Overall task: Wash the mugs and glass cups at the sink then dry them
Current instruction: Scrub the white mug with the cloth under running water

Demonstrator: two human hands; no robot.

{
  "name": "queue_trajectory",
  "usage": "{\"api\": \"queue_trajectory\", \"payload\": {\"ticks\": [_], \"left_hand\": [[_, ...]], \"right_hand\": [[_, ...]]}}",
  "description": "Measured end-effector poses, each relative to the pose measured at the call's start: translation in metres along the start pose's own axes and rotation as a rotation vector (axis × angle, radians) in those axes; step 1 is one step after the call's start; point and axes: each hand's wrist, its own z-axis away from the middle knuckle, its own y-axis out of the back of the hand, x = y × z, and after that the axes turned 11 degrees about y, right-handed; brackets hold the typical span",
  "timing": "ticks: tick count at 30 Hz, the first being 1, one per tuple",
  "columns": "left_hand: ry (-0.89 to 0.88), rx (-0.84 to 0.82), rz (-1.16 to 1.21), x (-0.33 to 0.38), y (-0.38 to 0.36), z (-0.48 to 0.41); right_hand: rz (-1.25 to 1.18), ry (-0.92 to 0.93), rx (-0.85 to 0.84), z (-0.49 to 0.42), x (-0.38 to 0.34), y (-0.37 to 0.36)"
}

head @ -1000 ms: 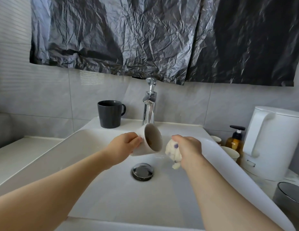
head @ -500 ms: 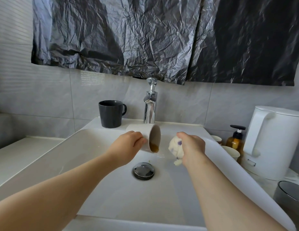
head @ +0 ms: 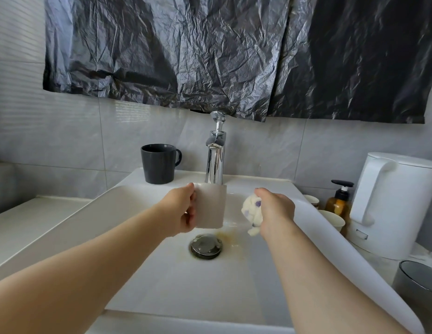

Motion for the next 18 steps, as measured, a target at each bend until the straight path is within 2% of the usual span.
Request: {"api": "queue_trajectory", "payload": {"ticks": [2,6,10,14,18], "left_hand": [[0.117,-0.089,0.115,0.005,-0.003,0.001],[0.18,-0.163,0.161,0.007,-0.011,0.0],[0.204,-0.236,0.18,0.009,-0.015,-0.005],[0.198,-0.427,0.28,0.013,-0.011,-0.009],[0.169,-0.474,0.313,0.017,-0.002,-0.012]], "right_hand": [[-0.019,-0.008,0.008,0.002,-0.002,0.001],[-0.003,0.012,0.01,0.007,-0.006,0.003],[-0.016,0.033,-0.016,0.012,-0.011,0.004],[-0.024,0.036,-0.003,0.013,-0.012,0.005],[-0.012,0.042,0.033,0.012,-0.011,0.003]]}}
